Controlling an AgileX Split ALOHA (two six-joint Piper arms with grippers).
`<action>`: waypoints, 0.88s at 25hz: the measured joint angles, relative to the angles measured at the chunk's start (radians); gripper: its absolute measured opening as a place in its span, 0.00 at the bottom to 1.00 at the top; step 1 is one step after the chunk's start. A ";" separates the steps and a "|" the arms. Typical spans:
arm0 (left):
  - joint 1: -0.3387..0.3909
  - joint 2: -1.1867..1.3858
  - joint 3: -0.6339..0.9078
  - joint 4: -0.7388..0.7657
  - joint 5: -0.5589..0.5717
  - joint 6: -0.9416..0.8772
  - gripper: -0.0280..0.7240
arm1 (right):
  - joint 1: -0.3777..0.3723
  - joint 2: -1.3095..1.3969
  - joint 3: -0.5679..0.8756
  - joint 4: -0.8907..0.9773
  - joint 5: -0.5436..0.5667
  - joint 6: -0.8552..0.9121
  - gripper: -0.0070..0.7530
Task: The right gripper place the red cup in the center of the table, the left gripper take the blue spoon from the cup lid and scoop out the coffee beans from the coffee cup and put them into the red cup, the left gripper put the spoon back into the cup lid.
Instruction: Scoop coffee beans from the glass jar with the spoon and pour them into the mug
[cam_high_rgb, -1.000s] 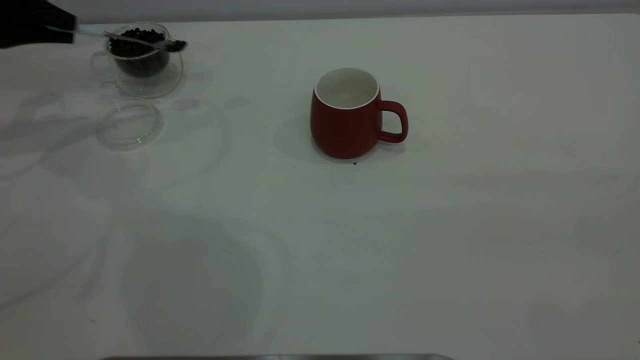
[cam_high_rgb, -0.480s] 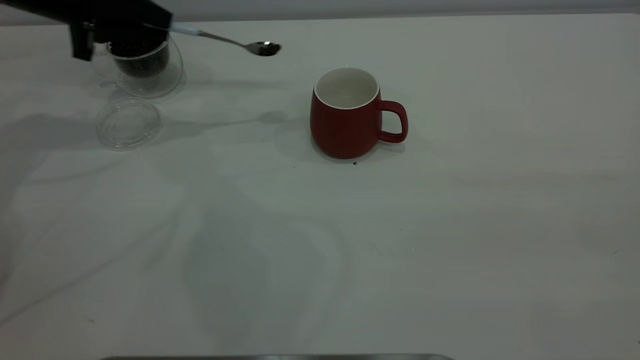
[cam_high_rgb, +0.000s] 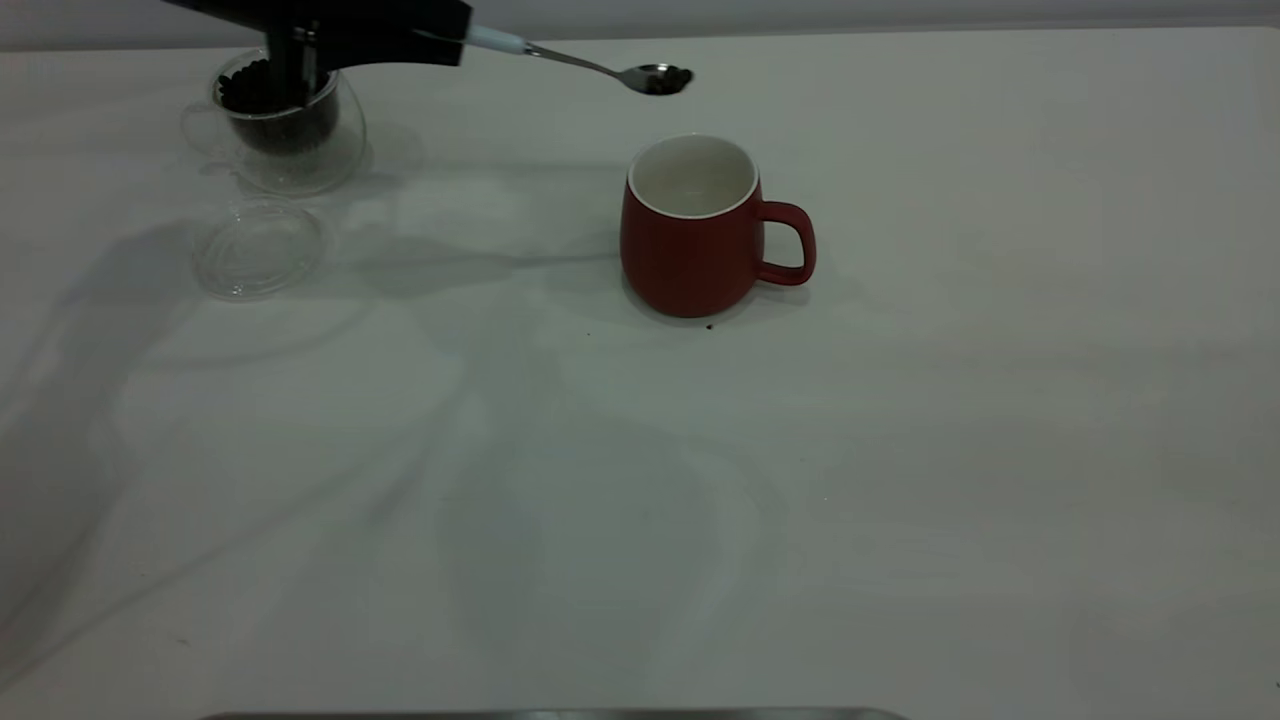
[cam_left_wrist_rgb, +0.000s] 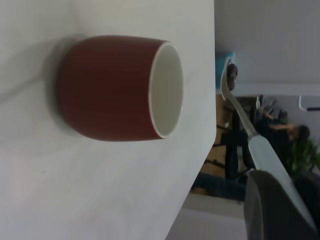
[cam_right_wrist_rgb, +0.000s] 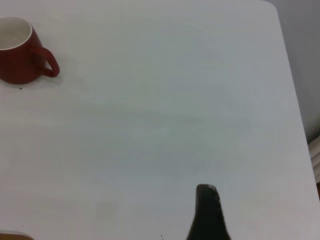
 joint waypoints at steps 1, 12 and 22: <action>-0.007 0.000 0.000 0.000 0.000 0.002 0.20 | 0.000 0.000 0.000 0.000 0.000 0.000 0.79; -0.026 0.000 0.000 -0.001 -0.001 0.077 0.20 | 0.000 0.000 0.000 0.000 0.000 0.000 0.79; -0.029 0.000 0.000 -0.001 -0.038 0.216 0.20 | 0.000 0.000 0.000 0.000 0.000 0.000 0.79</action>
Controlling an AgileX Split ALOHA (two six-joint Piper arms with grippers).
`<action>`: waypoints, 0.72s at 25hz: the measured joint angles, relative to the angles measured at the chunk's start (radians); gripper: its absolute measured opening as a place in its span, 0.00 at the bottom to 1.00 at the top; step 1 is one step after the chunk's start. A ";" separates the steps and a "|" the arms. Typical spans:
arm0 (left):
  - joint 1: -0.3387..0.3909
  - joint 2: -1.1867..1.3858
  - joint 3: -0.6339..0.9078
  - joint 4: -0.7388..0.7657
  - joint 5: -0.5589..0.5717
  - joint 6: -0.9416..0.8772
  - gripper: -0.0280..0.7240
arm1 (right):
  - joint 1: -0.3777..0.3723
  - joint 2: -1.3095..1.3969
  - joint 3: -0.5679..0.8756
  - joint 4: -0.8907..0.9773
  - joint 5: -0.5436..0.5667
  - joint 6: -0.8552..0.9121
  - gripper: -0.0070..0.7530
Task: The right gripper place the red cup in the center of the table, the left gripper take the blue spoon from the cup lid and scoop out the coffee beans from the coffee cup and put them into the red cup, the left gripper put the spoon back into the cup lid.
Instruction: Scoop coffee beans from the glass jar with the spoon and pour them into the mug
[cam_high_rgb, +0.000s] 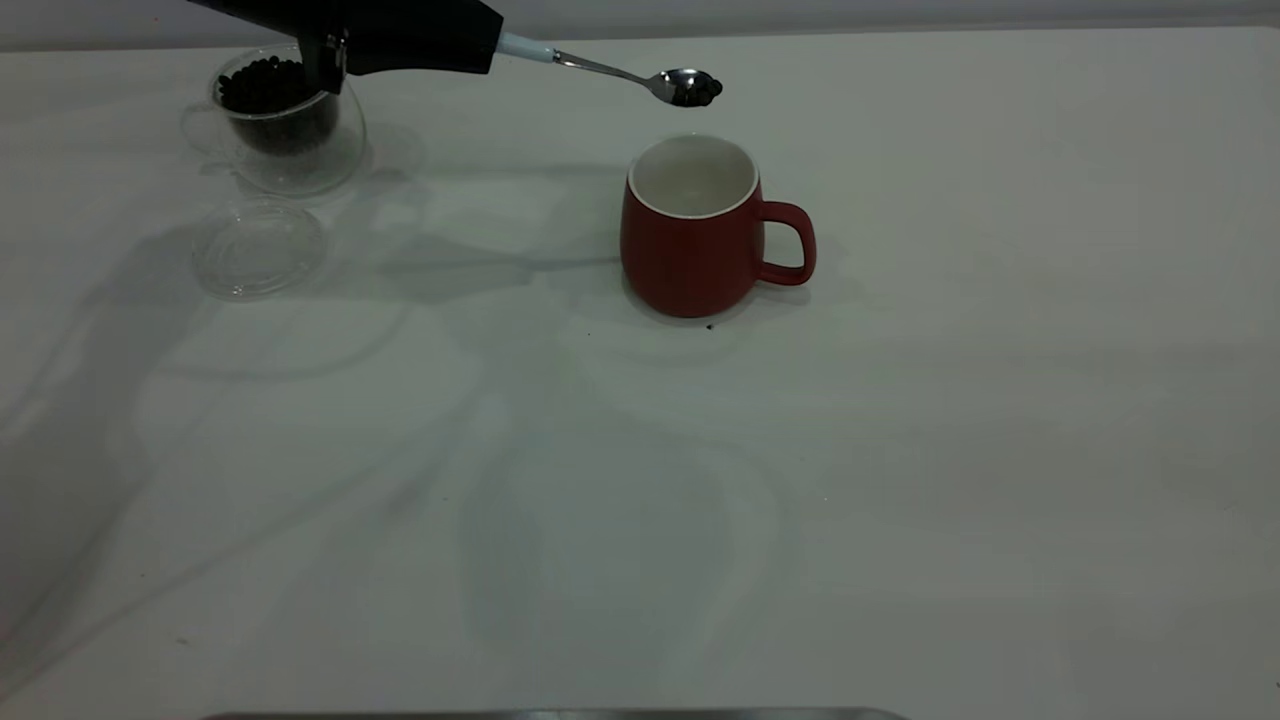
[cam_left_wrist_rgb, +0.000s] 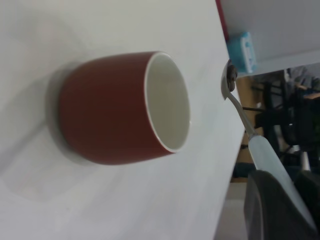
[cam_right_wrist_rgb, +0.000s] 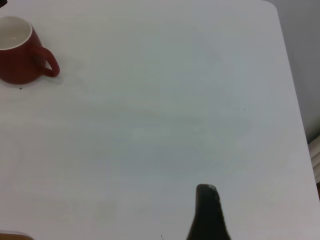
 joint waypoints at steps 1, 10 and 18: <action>0.000 0.000 0.000 0.000 -0.007 0.016 0.20 | 0.000 0.000 0.000 0.000 0.000 0.000 0.79; -0.001 0.000 0.000 0.040 -0.039 0.111 0.20 | 0.000 0.000 0.000 0.000 0.000 0.000 0.79; -0.004 0.000 0.000 0.043 -0.089 0.193 0.20 | 0.000 0.000 0.000 0.000 0.000 0.000 0.79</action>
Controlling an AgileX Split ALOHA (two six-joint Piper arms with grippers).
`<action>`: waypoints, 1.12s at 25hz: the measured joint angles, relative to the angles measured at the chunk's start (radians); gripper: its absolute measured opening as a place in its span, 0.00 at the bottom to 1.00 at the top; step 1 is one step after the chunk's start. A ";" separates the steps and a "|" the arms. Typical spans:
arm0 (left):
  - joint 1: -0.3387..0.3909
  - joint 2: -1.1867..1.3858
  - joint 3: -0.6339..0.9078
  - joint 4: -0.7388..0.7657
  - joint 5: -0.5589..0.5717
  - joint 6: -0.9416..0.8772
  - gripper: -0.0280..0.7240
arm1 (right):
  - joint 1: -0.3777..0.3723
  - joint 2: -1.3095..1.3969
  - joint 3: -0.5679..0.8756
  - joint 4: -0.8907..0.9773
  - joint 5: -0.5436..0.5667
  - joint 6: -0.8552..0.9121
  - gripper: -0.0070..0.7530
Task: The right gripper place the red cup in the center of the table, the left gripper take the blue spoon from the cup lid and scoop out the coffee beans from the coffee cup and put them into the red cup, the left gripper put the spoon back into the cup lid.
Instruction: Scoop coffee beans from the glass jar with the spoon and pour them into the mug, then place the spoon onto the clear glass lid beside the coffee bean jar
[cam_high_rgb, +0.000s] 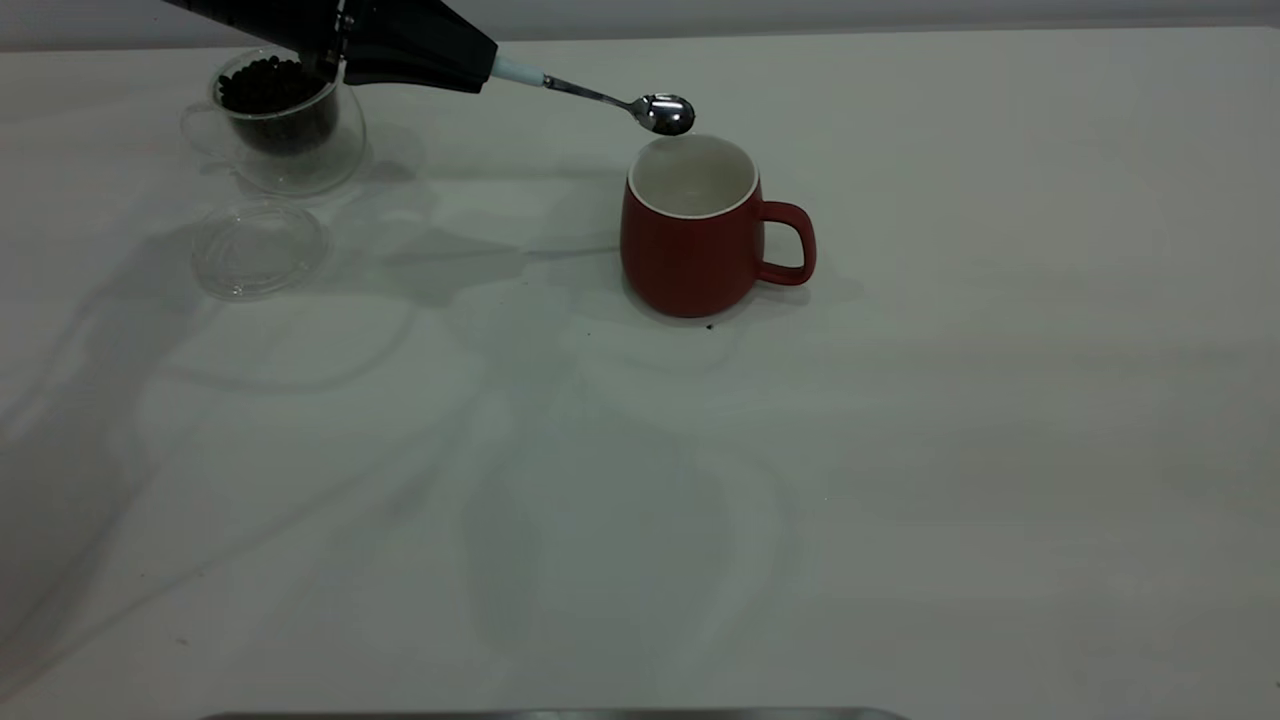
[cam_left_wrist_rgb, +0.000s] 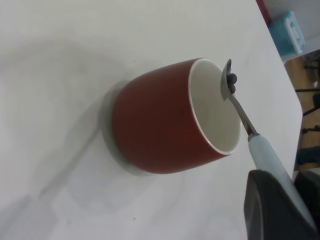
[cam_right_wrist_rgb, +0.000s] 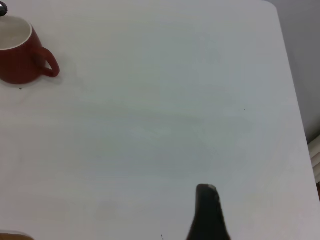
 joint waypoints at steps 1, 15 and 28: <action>-0.003 0.000 0.000 0.000 -0.001 0.016 0.20 | 0.000 0.000 0.000 0.000 0.000 0.000 0.79; -0.056 0.000 0.000 0.001 -0.016 0.274 0.20 | 0.000 0.000 0.000 0.000 0.000 0.000 0.79; 0.131 -0.041 0.000 0.006 0.121 -0.148 0.20 | 0.000 0.000 0.000 0.000 0.000 0.000 0.79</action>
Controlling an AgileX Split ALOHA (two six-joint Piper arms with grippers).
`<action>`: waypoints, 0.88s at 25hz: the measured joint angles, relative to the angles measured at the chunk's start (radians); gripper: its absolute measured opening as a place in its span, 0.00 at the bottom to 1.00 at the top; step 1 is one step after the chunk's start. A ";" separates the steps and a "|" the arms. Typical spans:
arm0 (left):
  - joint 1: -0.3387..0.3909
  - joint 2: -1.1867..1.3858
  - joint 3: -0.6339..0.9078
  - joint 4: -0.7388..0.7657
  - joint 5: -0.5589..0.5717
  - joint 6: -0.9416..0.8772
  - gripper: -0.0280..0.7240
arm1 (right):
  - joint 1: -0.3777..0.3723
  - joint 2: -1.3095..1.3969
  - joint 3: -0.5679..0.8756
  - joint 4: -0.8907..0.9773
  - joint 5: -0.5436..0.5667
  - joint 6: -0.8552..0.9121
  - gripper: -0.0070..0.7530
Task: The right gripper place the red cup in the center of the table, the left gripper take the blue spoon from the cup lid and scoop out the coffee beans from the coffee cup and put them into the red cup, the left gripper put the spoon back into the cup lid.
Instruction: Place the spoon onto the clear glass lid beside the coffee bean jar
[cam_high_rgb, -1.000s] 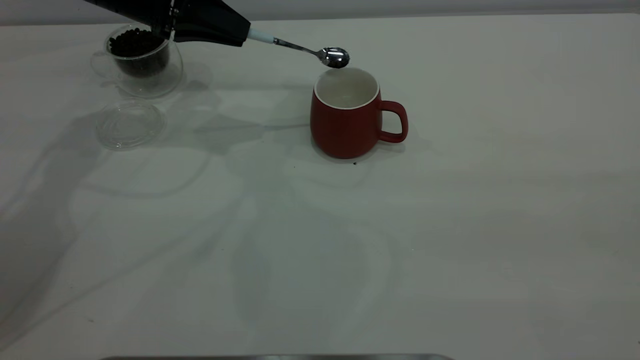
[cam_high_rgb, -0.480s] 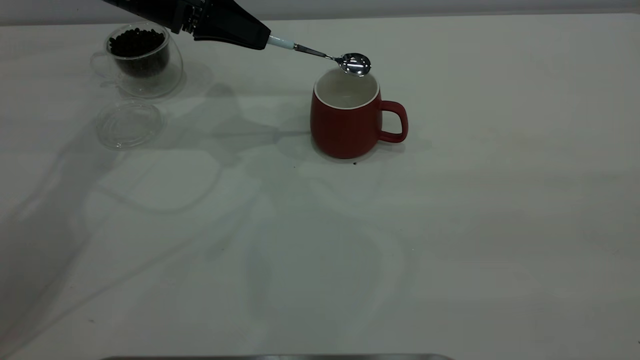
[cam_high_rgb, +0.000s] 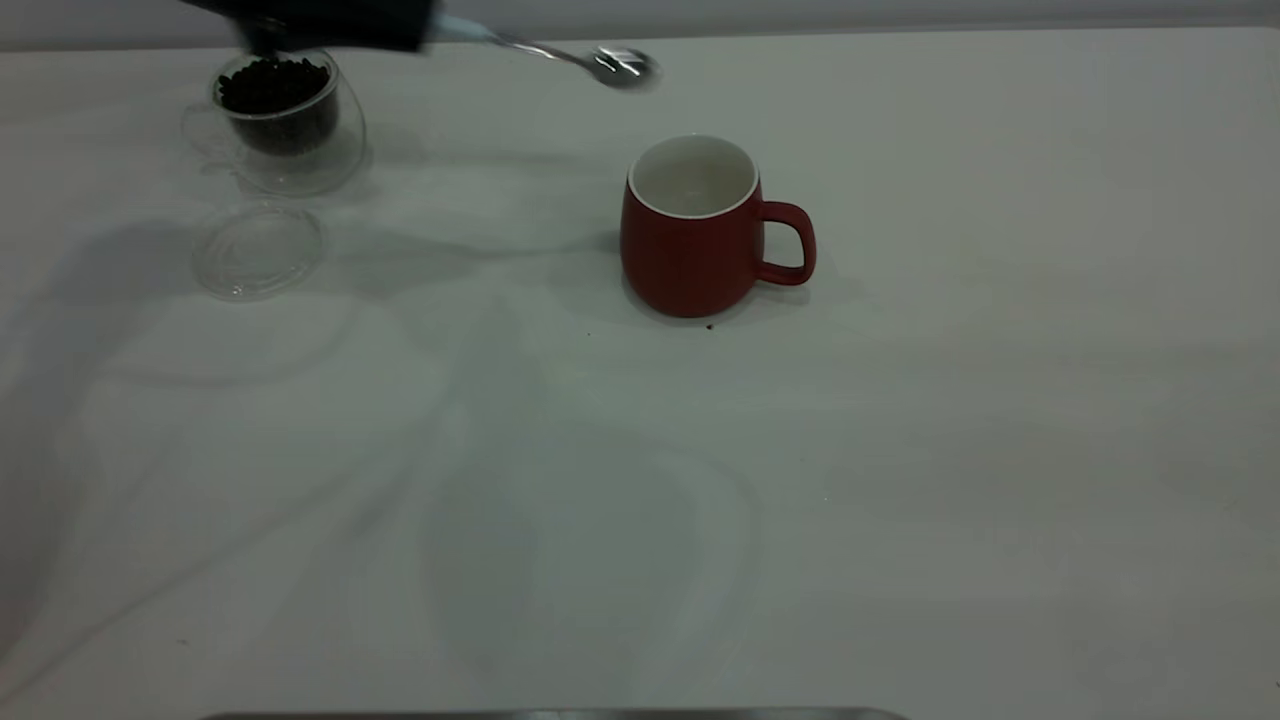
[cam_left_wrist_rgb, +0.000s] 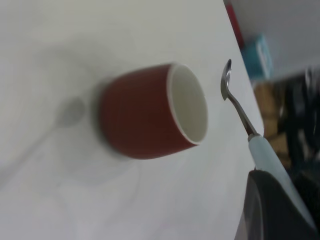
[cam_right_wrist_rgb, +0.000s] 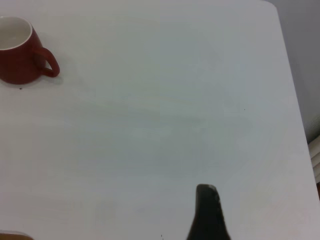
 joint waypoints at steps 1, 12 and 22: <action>0.026 -0.004 0.000 0.000 0.000 -0.020 0.20 | 0.000 0.000 0.000 0.000 0.000 0.000 0.79; 0.223 -0.057 0.030 0.211 0.010 -0.165 0.20 | 0.000 0.000 0.000 0.000 0.000 0.000 0.79; 0.465 -0.069 0.163 0.208 0.007 -0.127 0.20 | 0.000 0.000 0.000 0.000 0.000 0.000 0.79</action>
